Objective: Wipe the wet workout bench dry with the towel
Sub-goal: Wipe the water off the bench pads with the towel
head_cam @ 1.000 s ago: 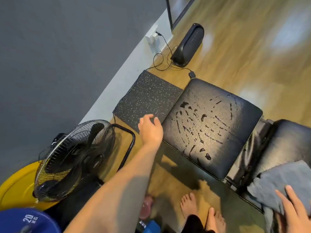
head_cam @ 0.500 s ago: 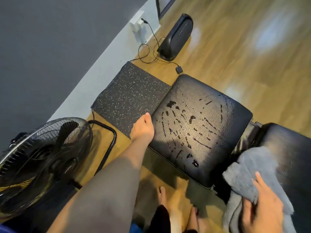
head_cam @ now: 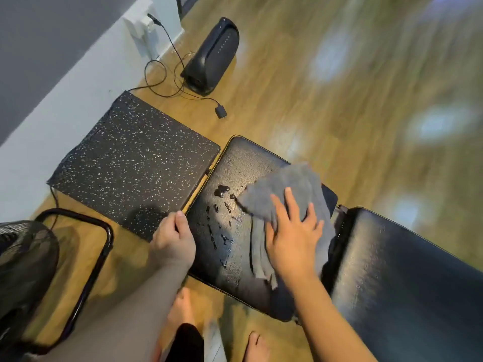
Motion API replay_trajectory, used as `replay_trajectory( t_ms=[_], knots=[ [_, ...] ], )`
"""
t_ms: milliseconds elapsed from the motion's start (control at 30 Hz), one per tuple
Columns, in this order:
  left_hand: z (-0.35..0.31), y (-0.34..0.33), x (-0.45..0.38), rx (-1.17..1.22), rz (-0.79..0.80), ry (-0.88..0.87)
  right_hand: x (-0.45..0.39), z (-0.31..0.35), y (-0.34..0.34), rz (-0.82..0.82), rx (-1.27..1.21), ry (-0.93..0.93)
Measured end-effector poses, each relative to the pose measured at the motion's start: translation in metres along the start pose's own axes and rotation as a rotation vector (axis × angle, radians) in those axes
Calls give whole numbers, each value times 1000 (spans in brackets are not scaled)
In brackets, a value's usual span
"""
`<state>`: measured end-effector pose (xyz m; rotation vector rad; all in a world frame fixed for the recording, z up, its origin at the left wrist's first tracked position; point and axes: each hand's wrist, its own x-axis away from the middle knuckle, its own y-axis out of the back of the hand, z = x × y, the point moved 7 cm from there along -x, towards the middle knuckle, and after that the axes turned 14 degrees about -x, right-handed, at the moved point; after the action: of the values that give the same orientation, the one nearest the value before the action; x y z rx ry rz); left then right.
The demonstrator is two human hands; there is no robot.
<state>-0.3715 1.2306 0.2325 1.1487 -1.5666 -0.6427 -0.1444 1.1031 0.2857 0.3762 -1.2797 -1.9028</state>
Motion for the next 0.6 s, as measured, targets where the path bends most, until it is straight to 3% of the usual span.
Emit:
replay_trajectory(
  t_ms=[133,267,433,600],
  knots=[
    [2,0,-1,-2,-23,-25,-62,-6,2,-24,-62,-187],
    [2,2,-2,-3,-21,-35,1,21,-10,-22,40,22],
    [2,2,-1,-10,-5,-18,139,34,-49,140,77,255],
    [0,6,2,-5,-17,-9,126,1,-35,259,74,197]
  ],
)
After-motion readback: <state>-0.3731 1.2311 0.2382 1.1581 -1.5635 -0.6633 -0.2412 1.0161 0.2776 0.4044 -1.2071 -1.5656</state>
